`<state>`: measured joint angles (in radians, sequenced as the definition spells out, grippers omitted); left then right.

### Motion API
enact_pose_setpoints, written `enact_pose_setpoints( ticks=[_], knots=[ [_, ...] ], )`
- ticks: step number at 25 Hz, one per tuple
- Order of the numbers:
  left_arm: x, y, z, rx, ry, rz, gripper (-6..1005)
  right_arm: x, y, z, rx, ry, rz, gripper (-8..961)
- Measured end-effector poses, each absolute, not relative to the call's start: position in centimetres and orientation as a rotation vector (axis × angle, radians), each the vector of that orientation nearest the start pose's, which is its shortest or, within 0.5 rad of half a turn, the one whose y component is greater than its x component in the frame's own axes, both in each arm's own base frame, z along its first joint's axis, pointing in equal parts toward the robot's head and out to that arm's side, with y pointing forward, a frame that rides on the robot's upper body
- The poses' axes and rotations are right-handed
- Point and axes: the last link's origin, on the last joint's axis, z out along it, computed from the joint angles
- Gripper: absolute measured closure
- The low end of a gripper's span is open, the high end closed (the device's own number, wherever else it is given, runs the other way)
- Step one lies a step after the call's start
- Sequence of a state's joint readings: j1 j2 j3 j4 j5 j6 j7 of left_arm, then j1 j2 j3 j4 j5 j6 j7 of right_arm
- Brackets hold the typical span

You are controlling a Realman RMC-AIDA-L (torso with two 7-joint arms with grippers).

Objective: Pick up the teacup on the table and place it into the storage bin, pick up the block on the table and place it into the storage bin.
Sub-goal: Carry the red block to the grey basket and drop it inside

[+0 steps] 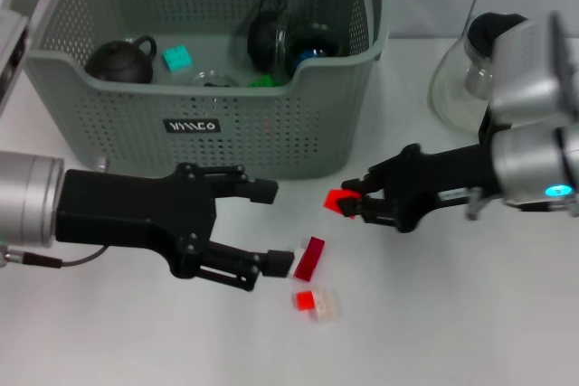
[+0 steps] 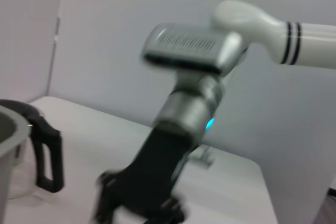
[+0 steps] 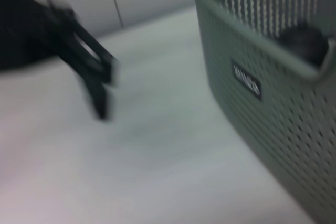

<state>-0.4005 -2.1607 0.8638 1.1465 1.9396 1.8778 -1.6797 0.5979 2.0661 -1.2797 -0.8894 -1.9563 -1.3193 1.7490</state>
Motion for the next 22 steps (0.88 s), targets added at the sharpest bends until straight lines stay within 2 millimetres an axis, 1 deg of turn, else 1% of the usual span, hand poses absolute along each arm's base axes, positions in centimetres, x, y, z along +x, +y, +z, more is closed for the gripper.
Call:
enact_pose_setpoints(
  ticks=[2, 3, 5, 6, 9, 11, 13, 14, 15, 18, 20, 22],
  knots=[
    [-20.9, 28.6, 2.7, -2.965, -0.521, -0.732, 53, 17.6, 35.2, -1.7, -2.970, 0.521, 0.373, 744],
    [-21.1, 28.7, 2.8, -2.955, -0.525, -0.731, 53, 16.8, 35.1, -0.4, -2.972, 0.521, 0.432, 744],
    [-21.4, 28.8, 2.8, -2.937, -0.536, -0.717, 53, 14.6, 35.0, 2.9, -2.957, 0.499, 0.589, 744],
    [-21.6, 28.8, 2.7, -2.931, -0.543, -0.707, 53, 13.7, 35.1, 4.1, -2.946, 0.491, 0.654, 744],
    [-22.1, 29.0, 2.4, -2.920, -0.575, -0.671, 53, 10.8, 36.0, 7.6, -2.893, 0.435, 0.857, 745],
    [-22.3, 29.0, 2.1, -2.924, -0.590, -0.666, 53, 8.8, 37.2, 8.8, -2.864, 0.395, 0.937, 745],
    [-22.2, 29.1, 1.9, -2.931, -0.595, -0.670, 53, 7.3, 39.0, 9.1, -2.839, 0.390, 0.952, 745],
    [-22.2, 29.2, 1.8, -2.933, -0.595, -0.671, 53, 6.3, 40.9, 8.4, -2.824, 0.429, 0.909, 745],
    [-22.1, 29.2, 1.8, -2.934, -0.594, -0.673, 53, 6.3, 40.9, 8.4, -2.824, 0.429, 0.909, 744],
    [-21.9, 29.4, 1.8, -2.938, -0.583, -0.674, 53, 5.6, 43.9, 6.4, -2.802, 0.493, 0.765, 743],
    [-21.8, 29.5, 1.8, -2.940, -0.579, -0.674, 53, 5.5, 45.2, 5.1, -2.771, 0.489, 0.677, 729],
    [-21.8, 29.5, 1.9, -2.941, -0.576, -0.672, 53, 5.6, 45.8, 3.9, -2.751, 0.460, 0.608, 714]
  ],
)
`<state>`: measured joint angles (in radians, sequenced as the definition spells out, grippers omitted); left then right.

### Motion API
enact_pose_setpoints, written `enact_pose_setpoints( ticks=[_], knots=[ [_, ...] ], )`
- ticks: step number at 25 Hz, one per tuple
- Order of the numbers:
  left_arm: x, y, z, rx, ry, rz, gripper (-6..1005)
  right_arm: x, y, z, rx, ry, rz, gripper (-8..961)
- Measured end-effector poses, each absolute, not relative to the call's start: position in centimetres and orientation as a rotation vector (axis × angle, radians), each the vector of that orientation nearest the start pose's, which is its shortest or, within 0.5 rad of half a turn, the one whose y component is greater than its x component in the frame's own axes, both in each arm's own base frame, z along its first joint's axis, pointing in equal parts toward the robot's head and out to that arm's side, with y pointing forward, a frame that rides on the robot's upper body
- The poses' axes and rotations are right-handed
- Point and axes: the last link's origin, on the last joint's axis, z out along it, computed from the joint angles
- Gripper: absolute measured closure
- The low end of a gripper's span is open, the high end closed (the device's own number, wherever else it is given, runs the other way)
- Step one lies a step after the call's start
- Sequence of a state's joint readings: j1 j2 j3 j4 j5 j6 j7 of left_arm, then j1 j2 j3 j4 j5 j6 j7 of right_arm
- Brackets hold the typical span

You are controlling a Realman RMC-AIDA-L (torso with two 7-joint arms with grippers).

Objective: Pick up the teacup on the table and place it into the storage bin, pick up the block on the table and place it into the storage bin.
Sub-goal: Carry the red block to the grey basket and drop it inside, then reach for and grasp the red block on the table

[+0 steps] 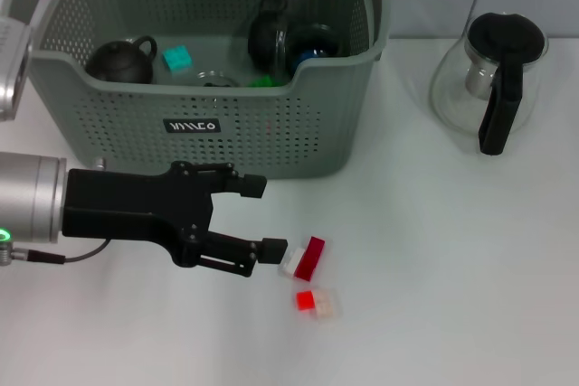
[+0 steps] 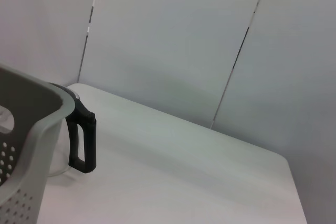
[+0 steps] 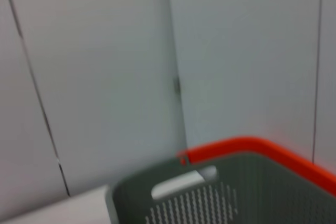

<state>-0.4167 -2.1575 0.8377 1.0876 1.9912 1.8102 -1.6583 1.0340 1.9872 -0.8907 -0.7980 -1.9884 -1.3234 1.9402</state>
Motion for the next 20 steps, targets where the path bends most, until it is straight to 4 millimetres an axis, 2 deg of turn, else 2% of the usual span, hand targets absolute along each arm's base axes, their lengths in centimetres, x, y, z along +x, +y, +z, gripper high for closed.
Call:
enact_pose_setpoints(
  ticks=[2, 6, 8, 11, 15, 20],
  knots=[
    [-21.8, 29.5, 1.9, -2.942, -0.575, -0.669, 53, 5.6, 45.8, 2.7, -2.747, 0.414, 0.559, 700],
    [-22.0, 29.5, 2.1, -2.943, -0.575, -0.665, 53, 5.6, 44.9, 2.2, -2.750, 0.318, 0.540, 529],
    [-22.0, 29.5, 2.2, -2.944, -0.574, -0.664, 53, 5.9, 44.0, 2.3, -2.771, 0.255, 0.561, 456],
    [-22.0, 29.5, 2.3, -2.944, -0.571, -0.664, 53, 6.9, 41.4, 3.1, -2.820, 0.144, 0.641, 364],
    [-22.1, 29.3, 2.4, -2.960, -0.559, -0.650, 53, 9.7, 37.5, 3.7, -2.941, 0.090, 0.669, 242],
    [-23.1, 28.8, 2.1, -3.026, -0.548, -0.499, 53, 14.5, 34.4, 3.2, -3.064, 0.178, 0.528, 81]
  ],
)
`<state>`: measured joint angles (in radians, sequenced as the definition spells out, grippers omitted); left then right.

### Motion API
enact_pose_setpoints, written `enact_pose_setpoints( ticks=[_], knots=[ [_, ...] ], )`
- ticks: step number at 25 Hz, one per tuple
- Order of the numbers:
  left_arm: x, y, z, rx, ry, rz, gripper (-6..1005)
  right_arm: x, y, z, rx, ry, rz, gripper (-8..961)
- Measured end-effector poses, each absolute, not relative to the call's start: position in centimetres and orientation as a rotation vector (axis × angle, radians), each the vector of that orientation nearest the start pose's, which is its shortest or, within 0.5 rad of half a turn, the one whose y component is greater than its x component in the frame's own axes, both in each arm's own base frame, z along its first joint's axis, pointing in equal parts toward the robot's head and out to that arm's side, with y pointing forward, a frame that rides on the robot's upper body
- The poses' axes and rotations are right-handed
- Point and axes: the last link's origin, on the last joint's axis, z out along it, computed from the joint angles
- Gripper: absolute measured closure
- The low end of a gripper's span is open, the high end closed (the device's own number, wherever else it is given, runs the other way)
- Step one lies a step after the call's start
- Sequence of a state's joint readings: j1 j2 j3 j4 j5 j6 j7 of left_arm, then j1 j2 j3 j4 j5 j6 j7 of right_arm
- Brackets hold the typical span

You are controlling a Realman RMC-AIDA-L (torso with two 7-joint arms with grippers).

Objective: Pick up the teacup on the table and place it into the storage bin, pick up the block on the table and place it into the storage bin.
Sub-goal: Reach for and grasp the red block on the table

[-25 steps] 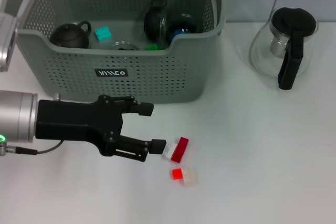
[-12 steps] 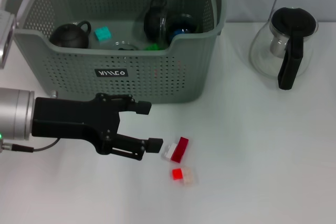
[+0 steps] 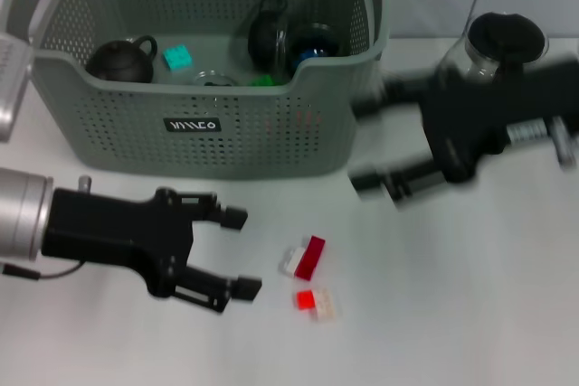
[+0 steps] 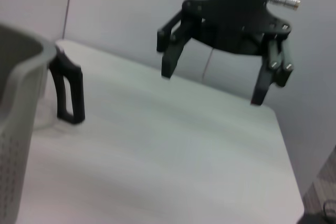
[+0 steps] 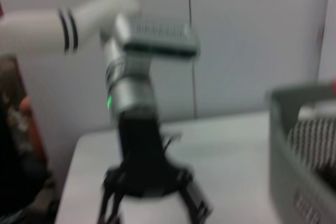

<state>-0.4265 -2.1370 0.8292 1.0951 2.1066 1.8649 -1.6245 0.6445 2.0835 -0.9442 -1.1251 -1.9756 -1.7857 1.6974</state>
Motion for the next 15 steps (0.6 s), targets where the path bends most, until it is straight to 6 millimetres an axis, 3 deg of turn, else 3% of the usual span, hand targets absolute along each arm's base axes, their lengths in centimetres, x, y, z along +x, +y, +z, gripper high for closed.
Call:
enact_pose_setpoints(
  ticks=[6, 15],
  knots=[
    [-23.4, 28.9, 2.0, -3.031, -0.551, -0.453, 53, 18.3, 33.2, 0.1, -3.118, 0.328, 0.313, 51],
    [-23.2, 29.0, 1.8, -3.029, -0.551, -0.464, 52, 19.6, 35.1, -6.5, -3.061, 0.336, 0.103, 54]
  ],
)
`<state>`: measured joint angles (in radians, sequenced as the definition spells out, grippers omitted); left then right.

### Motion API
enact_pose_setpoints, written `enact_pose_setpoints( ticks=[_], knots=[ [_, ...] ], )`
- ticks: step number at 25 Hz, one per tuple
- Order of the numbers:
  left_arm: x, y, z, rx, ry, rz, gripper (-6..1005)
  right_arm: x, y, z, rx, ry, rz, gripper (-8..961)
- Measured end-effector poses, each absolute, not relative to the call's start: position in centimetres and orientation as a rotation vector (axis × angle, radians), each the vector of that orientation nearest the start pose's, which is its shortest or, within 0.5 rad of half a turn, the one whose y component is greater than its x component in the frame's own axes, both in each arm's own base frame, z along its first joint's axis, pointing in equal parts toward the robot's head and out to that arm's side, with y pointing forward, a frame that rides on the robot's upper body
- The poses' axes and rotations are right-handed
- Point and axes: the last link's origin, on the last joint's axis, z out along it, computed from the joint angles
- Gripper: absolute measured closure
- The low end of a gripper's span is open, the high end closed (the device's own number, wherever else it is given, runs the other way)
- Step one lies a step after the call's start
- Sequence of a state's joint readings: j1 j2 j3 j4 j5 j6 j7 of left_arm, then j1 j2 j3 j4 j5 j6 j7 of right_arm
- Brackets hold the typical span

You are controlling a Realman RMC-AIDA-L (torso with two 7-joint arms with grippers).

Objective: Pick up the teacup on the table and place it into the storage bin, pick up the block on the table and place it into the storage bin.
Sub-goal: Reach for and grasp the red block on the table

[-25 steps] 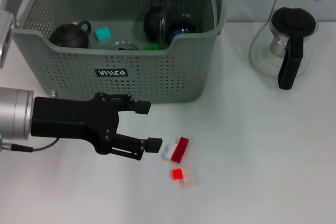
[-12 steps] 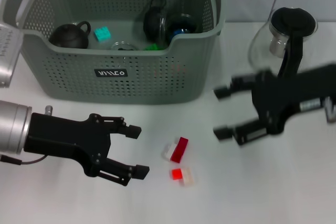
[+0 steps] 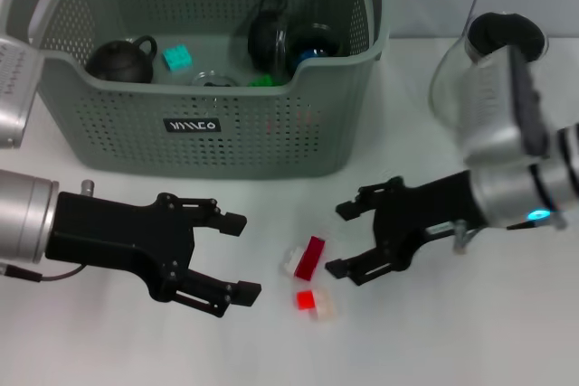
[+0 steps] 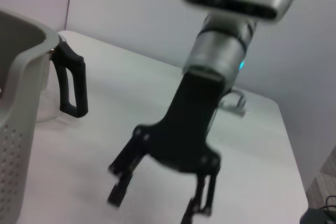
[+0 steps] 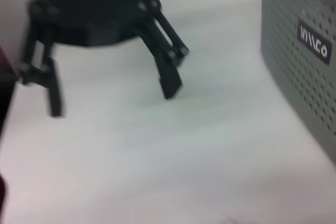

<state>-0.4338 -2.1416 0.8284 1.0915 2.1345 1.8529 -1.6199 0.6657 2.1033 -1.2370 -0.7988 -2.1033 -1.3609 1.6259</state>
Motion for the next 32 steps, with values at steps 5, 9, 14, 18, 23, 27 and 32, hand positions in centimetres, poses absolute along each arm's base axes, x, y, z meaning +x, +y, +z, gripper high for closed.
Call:
enact_pose_setpoints(
  ticks=[5, 9, 14, 18, 23, 27, 32],
  knots=[
    [-23.2, 28.9, 1.8, -3.023, -0.555, -0.474, 52, 19.3, 35.7, -9.2, -3.046, 0.299, 0.014, 54],
    [-23.4, 28.9, 1.7, -3.011, -0.566, -0.475, 52, 18.9, 35.7, -10.4, -3.042, 0.255, -0.016, 54],
    [-23.5, 28.9, 1.7, -3.008, -0.571, -0.476, 52, 18.7, 35.7, -11.1, -3.029, 0.219, -0.035, 53],
    [-23.6, 28.9, 1.7, -3.004, -0.560, -0.478, 52, 18.8, 35.6, -11.6, -3.022, 0.196, -0.068, 53],
    [-23.6, 29.0, 1.8, -2.998, -0.562, -0.484, 52, 18.6, 35.5, -12.2, -3.020, 0.179, -0.075, 53],
    [-23.6, 29.0, 1.8, -2.996, -0.562, -0.484, 52, 18.6, 35.5, -12.4, -3.010, 0.158, -0.093, 55],
    [-23.7, 29.0, 1.8, -2.989, -0.564, -0.482, 52, 18.7, 35.6, -12.7, -2.998, 0.138, -0.115, 61]
  ],
)
